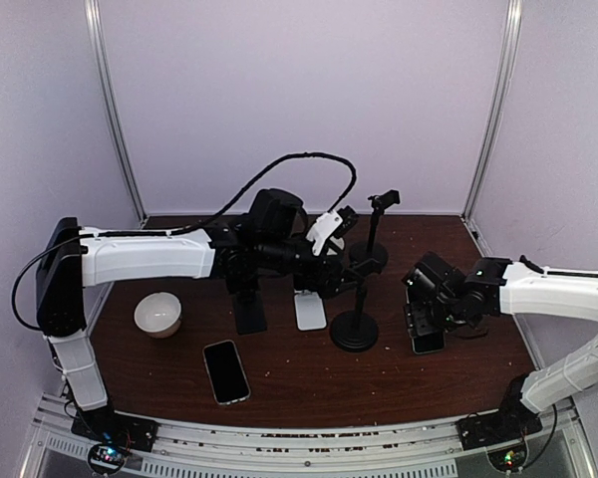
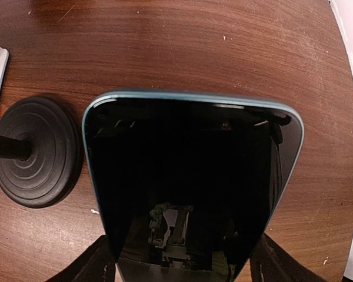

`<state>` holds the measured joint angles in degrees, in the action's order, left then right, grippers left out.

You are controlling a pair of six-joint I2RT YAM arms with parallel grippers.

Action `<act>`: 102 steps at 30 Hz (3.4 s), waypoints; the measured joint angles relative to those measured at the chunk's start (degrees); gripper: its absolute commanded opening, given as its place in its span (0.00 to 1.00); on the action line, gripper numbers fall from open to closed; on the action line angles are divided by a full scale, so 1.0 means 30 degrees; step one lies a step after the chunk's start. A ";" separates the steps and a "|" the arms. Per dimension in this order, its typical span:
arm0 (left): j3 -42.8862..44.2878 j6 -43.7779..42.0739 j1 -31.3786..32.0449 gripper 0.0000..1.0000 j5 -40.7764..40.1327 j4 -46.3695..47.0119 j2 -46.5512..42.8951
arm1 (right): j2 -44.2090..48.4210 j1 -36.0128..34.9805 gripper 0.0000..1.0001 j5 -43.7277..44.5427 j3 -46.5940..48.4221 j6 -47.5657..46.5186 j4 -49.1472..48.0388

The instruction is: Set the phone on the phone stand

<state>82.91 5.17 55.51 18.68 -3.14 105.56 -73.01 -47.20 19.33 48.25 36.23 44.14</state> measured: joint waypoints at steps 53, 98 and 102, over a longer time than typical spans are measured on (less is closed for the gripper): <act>0.1574 0.0058 -0.0335 0.00 0.3796 -0.4743 0.0313 | -0.5646 -0.0328 0.97 -0.4379 0.0357 -0.0976 0.0532; -0.0102 0.0321 -0.0401 0.00 0.3847 -0.2652 -0.0335 | 0.0780 -0.4014 0.27 -0.0233 0.3898 -0.5938 -0.4787; -0.0102 0.0306 -0.0401 0.00 0.3847 -0.2659 -0.0335 | 0.0729 -0.3993 0.27 0.0051 0.3869 -0.5894 -0.4787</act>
<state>82.61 6.09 54.30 30.22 -11.11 104.55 -70.83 -59.18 19.49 59.86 18.55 29.78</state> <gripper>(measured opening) 0.261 0.270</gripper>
